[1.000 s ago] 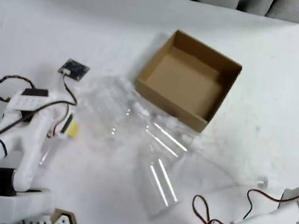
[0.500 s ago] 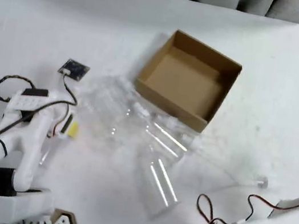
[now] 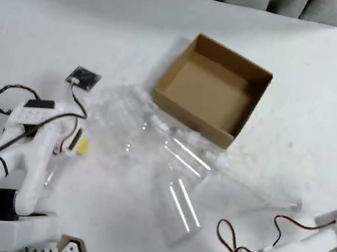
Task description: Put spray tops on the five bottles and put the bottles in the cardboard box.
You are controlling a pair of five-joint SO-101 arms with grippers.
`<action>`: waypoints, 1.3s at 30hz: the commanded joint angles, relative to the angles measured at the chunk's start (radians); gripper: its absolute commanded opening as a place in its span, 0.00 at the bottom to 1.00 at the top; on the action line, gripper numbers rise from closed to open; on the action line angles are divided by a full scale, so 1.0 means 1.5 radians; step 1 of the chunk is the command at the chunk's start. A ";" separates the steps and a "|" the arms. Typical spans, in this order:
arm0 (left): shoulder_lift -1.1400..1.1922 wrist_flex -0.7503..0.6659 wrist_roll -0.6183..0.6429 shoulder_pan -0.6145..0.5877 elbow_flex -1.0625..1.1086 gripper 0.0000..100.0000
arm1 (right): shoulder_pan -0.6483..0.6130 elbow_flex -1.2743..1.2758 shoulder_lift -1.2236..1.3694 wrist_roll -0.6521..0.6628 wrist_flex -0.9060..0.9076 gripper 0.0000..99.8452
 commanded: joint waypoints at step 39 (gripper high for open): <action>-0.029 -0.017 0.007 -0.008 -0.002 0.02 | -0.177 -0.284 0.410 -0.283 -0.008 0.23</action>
